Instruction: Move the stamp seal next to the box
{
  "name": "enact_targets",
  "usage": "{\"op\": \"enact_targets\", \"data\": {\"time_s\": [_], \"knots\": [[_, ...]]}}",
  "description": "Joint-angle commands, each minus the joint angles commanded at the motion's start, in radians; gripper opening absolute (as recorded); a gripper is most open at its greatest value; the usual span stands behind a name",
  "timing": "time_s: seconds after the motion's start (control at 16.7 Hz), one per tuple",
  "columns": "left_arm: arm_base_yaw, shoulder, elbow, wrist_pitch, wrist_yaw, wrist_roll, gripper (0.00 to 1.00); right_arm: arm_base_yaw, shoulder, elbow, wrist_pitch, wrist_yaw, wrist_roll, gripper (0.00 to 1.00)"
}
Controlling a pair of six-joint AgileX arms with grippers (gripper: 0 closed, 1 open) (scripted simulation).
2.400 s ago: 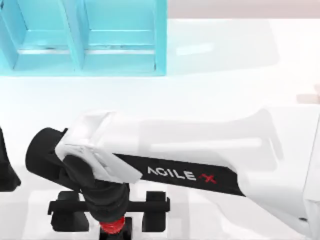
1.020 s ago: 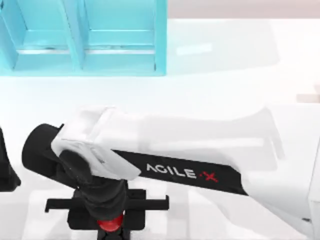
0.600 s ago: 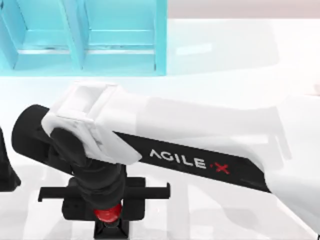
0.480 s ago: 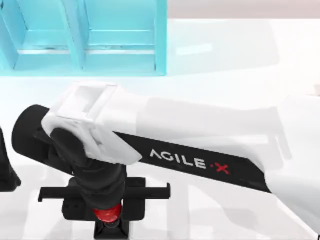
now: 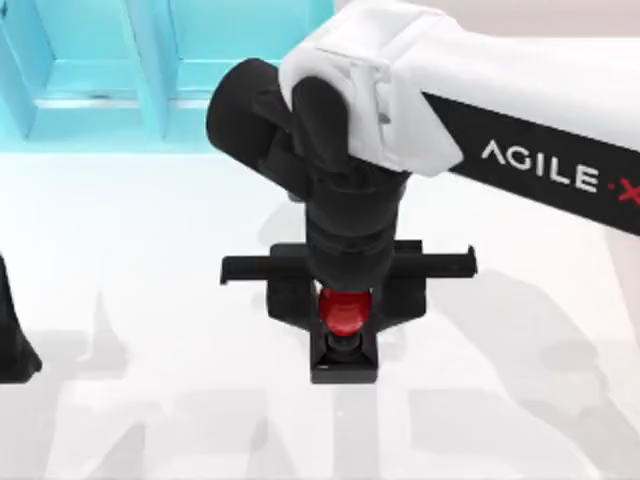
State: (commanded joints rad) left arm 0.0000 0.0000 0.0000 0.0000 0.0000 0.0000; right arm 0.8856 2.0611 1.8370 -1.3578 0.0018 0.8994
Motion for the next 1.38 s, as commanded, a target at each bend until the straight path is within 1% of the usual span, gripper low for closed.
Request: {"op": "enact_targets", "data": {"time_s": [0.48,0.66,0.78,1.14,1.38], "knots": [[0.0,0.0,0.0,0.0,0.0,0.0,1.0,-0.563,-0.45,-0.373,-0.074,0.001,-0.577,0.0],[0.0,0.0,0.0,0.0,0.0,0.0,1.0,-0.703,-0.575,-0.476,-0.092,0.003,-0.712,0.0],[0.0,0.0,0.0,0.0,0.0,0.0,1.0,-0.745,-0.612,-0.512,-0.095,-0.001,-0.751,0.0],[0.0,0.0,0.0,0.0,0.0,0.0,1.0,-0.746,-0.613,-0.517,-0.09,-0.001,-0.753,0.0],[0.0,0.0,0.0,0.0,0.0,0.0,1.0,-0.746,-0.618,-0.629,0.02,-0.001,-0.751,0.0]]}}
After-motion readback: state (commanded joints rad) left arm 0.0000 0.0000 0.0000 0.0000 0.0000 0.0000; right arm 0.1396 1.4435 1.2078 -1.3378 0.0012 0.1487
